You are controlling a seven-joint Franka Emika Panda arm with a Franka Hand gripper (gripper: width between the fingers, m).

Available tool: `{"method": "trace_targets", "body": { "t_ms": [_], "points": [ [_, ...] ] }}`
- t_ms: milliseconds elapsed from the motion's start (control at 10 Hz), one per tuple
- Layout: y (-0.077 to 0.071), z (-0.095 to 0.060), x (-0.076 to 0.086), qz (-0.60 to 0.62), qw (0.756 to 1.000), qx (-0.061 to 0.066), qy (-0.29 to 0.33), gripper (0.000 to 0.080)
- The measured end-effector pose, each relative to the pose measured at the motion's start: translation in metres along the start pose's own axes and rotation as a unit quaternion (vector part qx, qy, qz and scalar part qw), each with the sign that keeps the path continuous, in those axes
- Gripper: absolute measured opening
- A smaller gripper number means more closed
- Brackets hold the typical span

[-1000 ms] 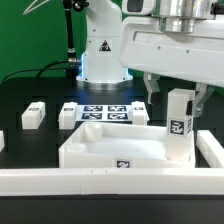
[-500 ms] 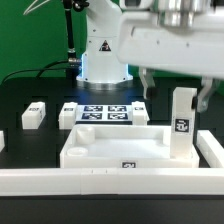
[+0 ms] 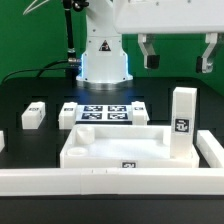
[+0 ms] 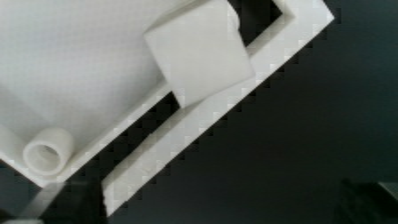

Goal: Assemble desk

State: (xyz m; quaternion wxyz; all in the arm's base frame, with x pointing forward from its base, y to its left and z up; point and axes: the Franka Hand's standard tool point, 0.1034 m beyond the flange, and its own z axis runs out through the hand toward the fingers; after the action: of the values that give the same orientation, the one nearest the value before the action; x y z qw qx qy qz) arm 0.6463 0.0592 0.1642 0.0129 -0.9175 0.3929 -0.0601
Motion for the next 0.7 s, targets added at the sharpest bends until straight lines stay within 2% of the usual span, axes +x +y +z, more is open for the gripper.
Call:
{"method": "trace_targets", "body": {
  "t_ms": [600,700],
  "points": [
    [0.0001,0.0003,0.0001,0.000,1.000,0.001,0.000,0.0649],
    [0.0021,-0.0038,-0.0001,-0.013,1.000,0.017,-0.004,0.0649]
  ]
}}
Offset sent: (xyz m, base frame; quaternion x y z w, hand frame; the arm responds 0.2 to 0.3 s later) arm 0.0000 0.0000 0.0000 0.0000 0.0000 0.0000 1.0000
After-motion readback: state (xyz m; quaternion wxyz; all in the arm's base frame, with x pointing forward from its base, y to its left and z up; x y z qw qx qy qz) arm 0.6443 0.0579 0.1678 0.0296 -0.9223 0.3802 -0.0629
